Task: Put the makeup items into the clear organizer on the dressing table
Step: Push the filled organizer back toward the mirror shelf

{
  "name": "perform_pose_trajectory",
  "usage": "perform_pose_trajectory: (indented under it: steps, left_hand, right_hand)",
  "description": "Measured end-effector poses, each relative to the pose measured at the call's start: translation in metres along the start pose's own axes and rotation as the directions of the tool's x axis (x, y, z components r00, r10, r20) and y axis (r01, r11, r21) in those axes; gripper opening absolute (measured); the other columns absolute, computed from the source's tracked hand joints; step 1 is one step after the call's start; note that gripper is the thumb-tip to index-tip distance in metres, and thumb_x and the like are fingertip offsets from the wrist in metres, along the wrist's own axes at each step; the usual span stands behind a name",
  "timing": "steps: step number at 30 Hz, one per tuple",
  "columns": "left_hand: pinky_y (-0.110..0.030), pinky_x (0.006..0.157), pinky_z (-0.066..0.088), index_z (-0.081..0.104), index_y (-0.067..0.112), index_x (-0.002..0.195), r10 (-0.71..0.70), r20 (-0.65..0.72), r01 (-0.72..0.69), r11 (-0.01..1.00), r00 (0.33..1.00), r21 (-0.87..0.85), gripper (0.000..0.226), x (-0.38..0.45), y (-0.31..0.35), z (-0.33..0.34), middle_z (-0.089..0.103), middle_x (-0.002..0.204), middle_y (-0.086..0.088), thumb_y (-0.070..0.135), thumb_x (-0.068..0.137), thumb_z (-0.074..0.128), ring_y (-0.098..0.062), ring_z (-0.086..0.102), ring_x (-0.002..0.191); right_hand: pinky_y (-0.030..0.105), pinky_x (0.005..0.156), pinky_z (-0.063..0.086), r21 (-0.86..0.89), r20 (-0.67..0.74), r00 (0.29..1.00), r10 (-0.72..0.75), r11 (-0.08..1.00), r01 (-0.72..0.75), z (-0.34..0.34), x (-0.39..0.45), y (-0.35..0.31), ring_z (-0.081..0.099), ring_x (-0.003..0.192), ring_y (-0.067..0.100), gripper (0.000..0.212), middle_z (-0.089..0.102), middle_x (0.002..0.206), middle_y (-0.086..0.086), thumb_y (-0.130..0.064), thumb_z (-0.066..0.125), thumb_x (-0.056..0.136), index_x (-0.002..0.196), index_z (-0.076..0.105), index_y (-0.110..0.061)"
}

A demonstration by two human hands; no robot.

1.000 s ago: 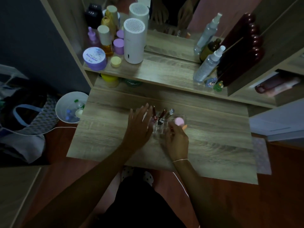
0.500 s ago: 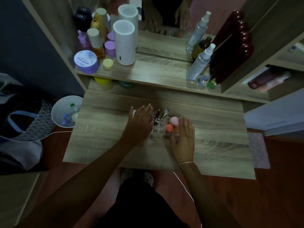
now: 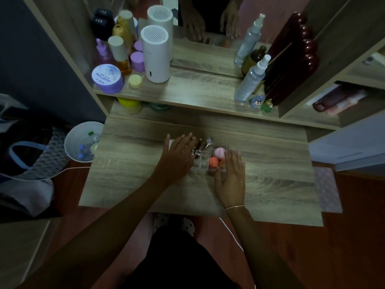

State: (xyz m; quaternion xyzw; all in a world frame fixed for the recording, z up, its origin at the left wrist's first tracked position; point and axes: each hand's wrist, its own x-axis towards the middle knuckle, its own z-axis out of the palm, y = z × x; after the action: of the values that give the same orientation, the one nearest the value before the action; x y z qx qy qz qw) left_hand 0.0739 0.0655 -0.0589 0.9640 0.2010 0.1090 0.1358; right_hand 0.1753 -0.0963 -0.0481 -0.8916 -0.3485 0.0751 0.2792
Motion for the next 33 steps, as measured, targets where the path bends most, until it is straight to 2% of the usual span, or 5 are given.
perform_pose_trajectory:
  steps: [7,12,15,20,33]
  left_hand:
    - [-0.064,0.107,0.025,0.042,0.003,0.136,-0.019,-0.041,0.018,0.999,0.999,-0.044,0.051,0.0,0.002,-0.004,0.046,0.142,-0.02,0.021,0.091,0.057,-0.032,0.046,0.129]
    - [-0.055,0.112,0.018,0.027,0.001,0.143,-0.185,-0.081,0.168,0.969,0.979,-0.181,0.057,-0.026,-0.001,0.001,0.028,0.151,-0.023,0.03,0.095,0.039,-0.033,0.026,0.14]
    - [-0.052,0.115,0.014,0.018,-0.001,0.145,-0.262,-0.017,0.255,0.95,0.965,-0.181,0.064,-0.067,-0.002,0.015,0.015,0.154,-0.025,0.038,0.096,0.032,-0.031,0.01,0.144]
    - [-0.055,0.112,0.021,0.019,-0.006,0.143,-0.334,0.161,0.351,0.931,0.929,-0.096,0.073,-0.113,-0.005,0.043,0.019,0.152,-0.027,0.044,0.091,0.03,-0.036,0.016,0.141]
    - [-0.051,0.115,0.018,0.014,-0.002,0.145,-0.333,0.269,0.347,0.938,0.903,-0.003,0.081,-0.091,-0.019,0.051,0.016,0.154,-0.025,0.058,0.091,0.012,-0.035,0.016,0.142]
  right_hand:
    - [0.045,0.121,0.009,0.005,0.004,1.0,0.0,1.0,0.0,-0.001,-0.002,0.0,0.015,0.147,0.028,0.055,0.03,0.154,0.013,-0.016,0.053,0.095,0.144,0.031,-0.006]
    - [0.047,0.12,0.013,0.005,-0.076,0.996,0.043,0.999,-0.043,0.005,-0.016,0.013,0.018,0.145,0.024,0.055,0.034,0.153,0.014,-0.018,0.054,0.095,0.144,0.032,-0.005]
    - [0.05,0.119,0.016,-0.055,-0.041,0.996,0.076,0.995,-0.079,0.016,-0.036,0.029,0.02,0.145,0.029,0.058,0.032,0.153,0.017,-0.024,0.052,0.095,0.145,0.03,-0.004]
    - [0.05,0.118,0.017,-0.261,0.192,0.977,0.091,0.965,-0.039,0.039,-0.056,0.053,0.019,0.146,0.035,0.068,0.023,0.156,0.019,-0.037,0.049,0.095,0.147,0.024,-0.002]
    - [0.053,0.117,0.022,-0.338,0.219,0.972,0.083,0.941,-0.005,0.047,-0.028,0.054,0.017,0.146,0.035,0.074,0.023,0.157,0.018,-0.042,0.051,0.093,0.148,0.02,-0.003]
